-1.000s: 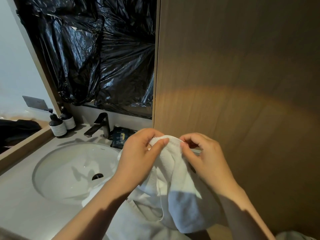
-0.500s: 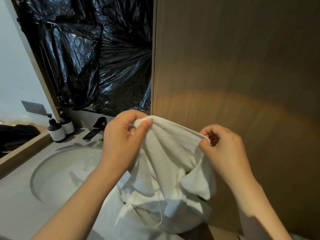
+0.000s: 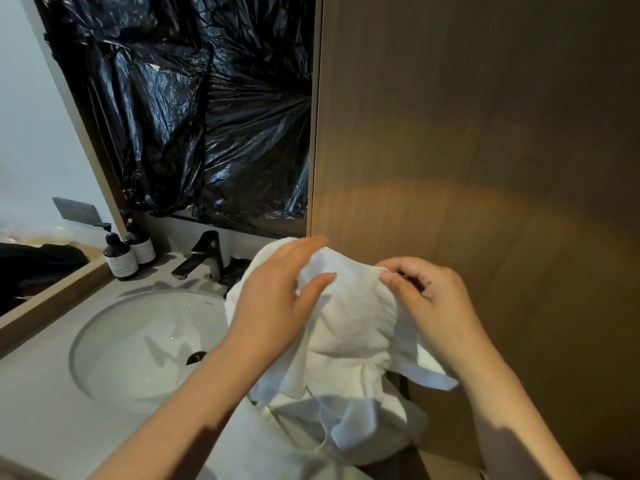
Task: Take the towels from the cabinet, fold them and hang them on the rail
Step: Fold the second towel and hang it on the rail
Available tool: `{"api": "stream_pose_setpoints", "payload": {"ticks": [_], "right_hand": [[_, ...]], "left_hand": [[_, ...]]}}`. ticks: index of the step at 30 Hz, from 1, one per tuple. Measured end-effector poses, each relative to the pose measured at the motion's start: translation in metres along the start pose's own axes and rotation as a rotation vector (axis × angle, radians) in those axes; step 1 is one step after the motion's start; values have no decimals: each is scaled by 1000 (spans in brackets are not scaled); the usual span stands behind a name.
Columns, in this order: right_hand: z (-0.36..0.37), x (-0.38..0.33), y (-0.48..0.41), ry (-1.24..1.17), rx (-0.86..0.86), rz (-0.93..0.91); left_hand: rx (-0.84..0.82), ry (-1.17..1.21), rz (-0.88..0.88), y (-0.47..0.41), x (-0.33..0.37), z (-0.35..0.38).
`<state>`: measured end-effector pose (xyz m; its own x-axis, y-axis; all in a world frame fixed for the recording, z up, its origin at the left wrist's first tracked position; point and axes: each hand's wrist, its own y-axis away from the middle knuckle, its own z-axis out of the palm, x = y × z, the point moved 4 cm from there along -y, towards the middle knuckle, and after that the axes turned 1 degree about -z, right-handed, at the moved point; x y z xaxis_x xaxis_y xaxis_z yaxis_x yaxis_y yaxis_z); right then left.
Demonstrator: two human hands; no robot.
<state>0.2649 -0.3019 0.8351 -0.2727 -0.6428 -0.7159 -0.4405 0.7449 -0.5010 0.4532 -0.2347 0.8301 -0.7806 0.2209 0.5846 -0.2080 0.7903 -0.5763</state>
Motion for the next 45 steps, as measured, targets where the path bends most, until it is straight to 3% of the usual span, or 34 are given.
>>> {"api": "stream_pose_setpoints", "payload": {"ticks": [4,8,14,20,25,30,32,35,38,45], "right_hand": [[8,-8,-2,-1,-125,-23],[3,-7,2,-12,-117,-23],[-12,19,13,116,-44,124],[-21,45,34,190,-137,297],[-21,34,38,5,-111,278],[-32,6,36,-408,-66,214],[-36,6,34,-437,4,218],[-32,26,35,-269,129,363],[-18,43,44,-178,115,451],[8,59,56,-252,38,553]], "left_hand": [[-187,134,21,-4,8,19],[-319,203,22,-9,4,30],[-131,88,13,-12,-8,24],[-77,-17,-57,-20,-21,28],[-45,-21,-121,-28,-16,37],[157,158,127,-58,45,27],[152,225,150,-68,56,35],[-59,124,-63,-62,33,69],[-176,53,-334,-26,-6,89],[-147,723,-964,44,-56,84]]}}
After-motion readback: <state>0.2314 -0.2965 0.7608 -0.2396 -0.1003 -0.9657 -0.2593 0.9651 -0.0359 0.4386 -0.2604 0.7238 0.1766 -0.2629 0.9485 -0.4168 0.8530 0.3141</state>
